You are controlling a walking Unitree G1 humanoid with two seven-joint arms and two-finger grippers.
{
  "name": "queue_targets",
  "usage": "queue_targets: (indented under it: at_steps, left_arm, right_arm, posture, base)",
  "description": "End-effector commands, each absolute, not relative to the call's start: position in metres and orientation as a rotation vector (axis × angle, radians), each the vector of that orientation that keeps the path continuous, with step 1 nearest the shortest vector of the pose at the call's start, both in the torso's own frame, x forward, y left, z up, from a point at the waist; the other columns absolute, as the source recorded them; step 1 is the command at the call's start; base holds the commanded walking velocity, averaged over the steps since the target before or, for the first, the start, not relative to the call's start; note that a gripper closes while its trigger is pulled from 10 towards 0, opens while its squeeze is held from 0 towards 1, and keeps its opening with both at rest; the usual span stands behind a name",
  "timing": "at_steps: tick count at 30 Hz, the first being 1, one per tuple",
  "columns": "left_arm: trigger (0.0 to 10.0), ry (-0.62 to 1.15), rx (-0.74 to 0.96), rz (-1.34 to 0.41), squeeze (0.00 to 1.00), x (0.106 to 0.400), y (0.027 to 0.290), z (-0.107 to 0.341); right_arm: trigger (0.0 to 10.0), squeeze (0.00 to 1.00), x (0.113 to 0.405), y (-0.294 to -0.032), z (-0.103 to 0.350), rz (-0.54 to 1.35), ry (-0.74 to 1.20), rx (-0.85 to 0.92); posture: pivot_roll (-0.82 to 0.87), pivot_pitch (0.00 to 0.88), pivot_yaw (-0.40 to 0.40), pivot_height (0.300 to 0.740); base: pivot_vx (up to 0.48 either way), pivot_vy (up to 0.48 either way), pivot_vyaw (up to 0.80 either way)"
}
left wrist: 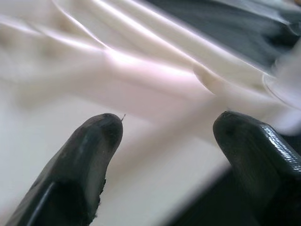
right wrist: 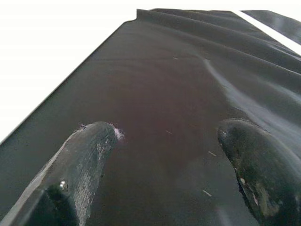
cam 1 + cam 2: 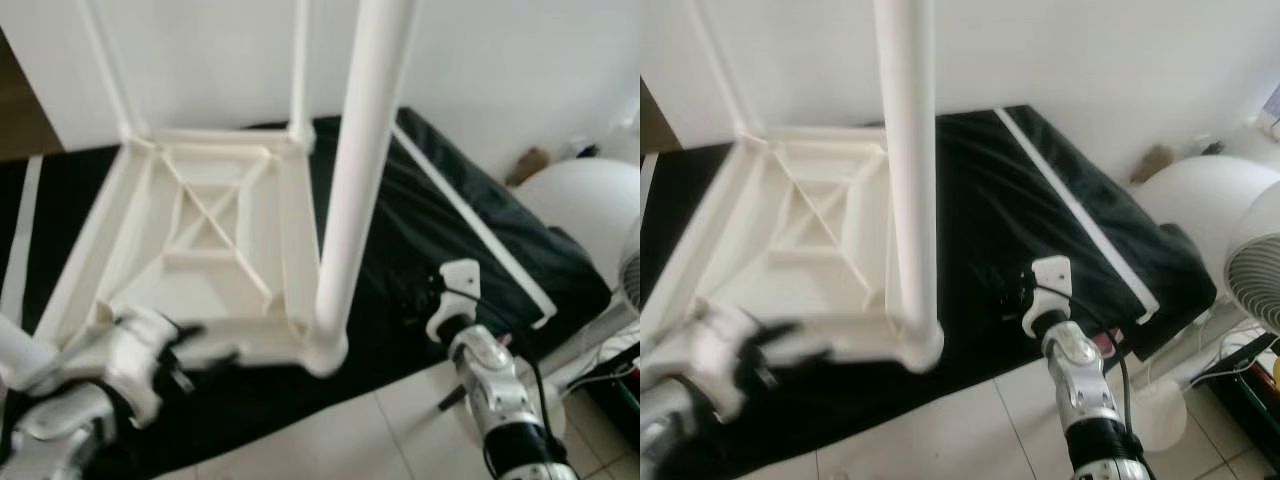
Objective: Building children table
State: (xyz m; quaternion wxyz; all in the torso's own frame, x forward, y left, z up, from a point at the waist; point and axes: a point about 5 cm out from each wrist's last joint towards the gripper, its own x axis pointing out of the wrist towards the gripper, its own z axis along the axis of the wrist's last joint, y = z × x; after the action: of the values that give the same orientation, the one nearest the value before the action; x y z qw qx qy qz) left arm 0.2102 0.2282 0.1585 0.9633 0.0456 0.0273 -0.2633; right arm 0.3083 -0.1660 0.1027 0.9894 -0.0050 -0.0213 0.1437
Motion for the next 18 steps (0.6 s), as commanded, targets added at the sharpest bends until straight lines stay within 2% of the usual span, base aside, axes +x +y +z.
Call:
queue_targets:
  at_steps: [1,4,11,16,18]
  left_arm:
    - [10.0,-0.007,0.020,-0.595,0.00,0.206,0.222,0.164]
    - [10.0,-0.035,-0.059,-0.692,0.00,0.207,0.214,0.166]
    - [10.0,-0.042,-0.107,-0.754,0.00,0.217,0.200,0.169]
    - [10.0,0.004,-0.025,-0.839,0.00,0.225,0.175,0.154]
    - [10.0,-0.036,-0.040,-0.814,0.00,0.240,0.169,0.158]
  right_arm:
    - [10.0,0.00,0.309,-0.162,0.100,0.303,-0.032,-0.001]
    - [10.0,0.00,0.309,-0.160,0.101,0.311,-0.036,0.003]
    - [10.0,0.00,0.307,-0.166,0.103,0.290,-0.049,0.012]
    - [10.0,0.00,0.299,-0.171,0.111,0.291,-0.121,-0.008]
    - [10.0,0.00,0.289,-0.178,0.113,0.298,-0.126,0.038]
  posture:
    - [0.07,0.039,-0.039,0.740]
    - [0.07,0.030,-0.033,0.740]
    - [0.05,0.022,-0.022,0.740]
    - [0.03,0.013,-0.014,0.740]
    - [0.01,0.009,-0.004,0.740]
  base:
    - [0.000,0.000,0.00]
    - [0.000,0.000,0.00]
    - [0.000,0.000,0.00]
    - [0.000,0.000,0.00]
    - [0.000,0.000,0.00]
